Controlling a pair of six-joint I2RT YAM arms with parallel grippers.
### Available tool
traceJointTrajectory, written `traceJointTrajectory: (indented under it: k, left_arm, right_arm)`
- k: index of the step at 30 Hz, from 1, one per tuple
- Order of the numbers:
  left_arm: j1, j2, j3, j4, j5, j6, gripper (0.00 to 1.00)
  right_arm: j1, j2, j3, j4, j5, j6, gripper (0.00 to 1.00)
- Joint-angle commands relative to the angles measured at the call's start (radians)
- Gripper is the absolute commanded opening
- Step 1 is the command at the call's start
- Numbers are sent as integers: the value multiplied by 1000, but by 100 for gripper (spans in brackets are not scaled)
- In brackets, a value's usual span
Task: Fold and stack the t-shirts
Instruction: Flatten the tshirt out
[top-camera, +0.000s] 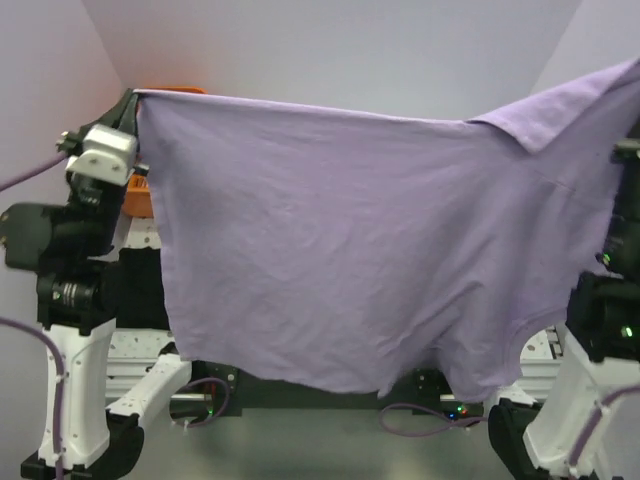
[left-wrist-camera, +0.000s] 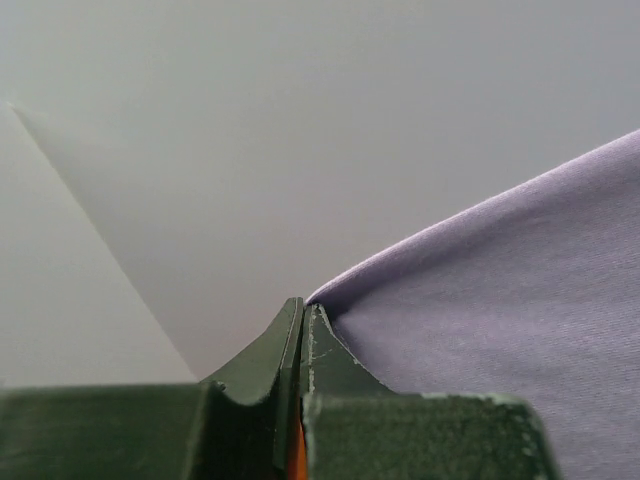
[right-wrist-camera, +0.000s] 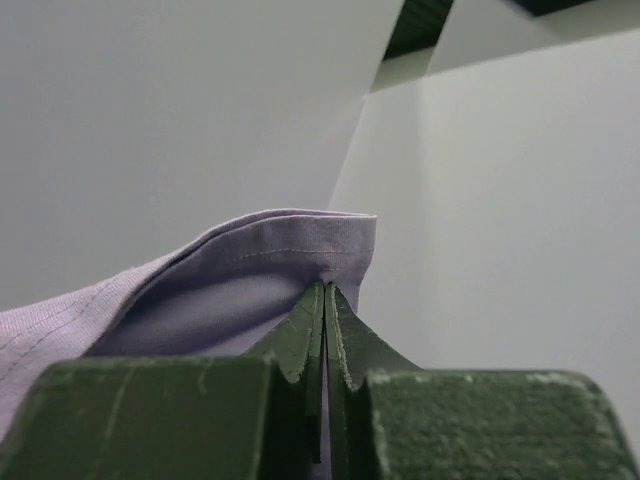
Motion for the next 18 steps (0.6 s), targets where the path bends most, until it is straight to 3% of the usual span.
traceJointTrajectory:
  k: [1, 5, 10, 15, 18]
  left_arm:
    - [7, 86, -70, -96, -1, 41, 0]
    - [7, 162, -238, -66, 21, 52, 0]
    - [6, 310, -373, 36, 24, 57, 0]
    - [6, 599, -363, 148, -7, 61, 0]
    - [6, 797, -248, 145, -22, 49, 0]
  right_arm:
    - [-3, 102, -130, 7, -83, -25, 0]
    - [-1, 162, -366, 54, -169, -35, 0]
    - [19, 289, -540, 143, -207, -61, 0]
    - [91, 499, -613, 227, -120, -96, 0]
    - [120, 710, -580, 304, -16, -110, 0]
